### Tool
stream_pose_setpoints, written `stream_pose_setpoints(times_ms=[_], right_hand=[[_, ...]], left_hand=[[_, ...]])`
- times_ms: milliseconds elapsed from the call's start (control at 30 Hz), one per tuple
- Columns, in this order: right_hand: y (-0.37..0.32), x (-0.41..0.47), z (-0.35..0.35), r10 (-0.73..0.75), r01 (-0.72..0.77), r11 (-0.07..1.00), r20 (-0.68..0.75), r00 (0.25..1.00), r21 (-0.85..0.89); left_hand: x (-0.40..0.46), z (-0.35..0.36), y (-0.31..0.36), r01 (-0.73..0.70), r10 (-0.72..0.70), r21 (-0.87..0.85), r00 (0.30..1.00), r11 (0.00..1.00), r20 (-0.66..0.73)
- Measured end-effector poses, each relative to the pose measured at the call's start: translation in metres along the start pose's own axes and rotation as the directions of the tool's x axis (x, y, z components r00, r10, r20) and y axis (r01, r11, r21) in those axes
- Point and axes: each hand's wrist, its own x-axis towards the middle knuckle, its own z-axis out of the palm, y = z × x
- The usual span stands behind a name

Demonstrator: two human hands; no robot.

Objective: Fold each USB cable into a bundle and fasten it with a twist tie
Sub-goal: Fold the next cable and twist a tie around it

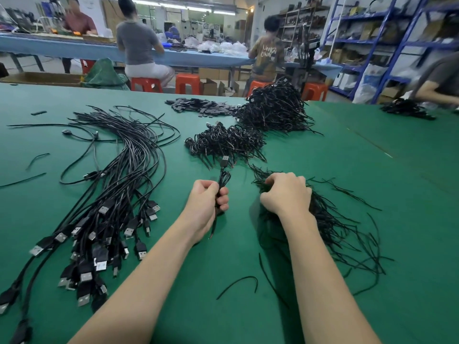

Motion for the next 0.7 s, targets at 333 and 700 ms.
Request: stream_pose_setpoints(times_ms=[333,700], right_hand=[[-0.0069,0.0003,0.0044,-0.086,0.100,0.951,-0.060,0.994,0.291],[-0.0021,0.0019,0.0019,-0.071,0.085,0.917,-0.050,0.996,0.389]], left_hand=[[-0.0027,0.0021,0.0008,-0.007,0.007,-0.003,1.000,1.000,0.007],[-0.0040,0.0025,0.0011,-0.011,0.011,0.005,1.000,1.000,0.000]])
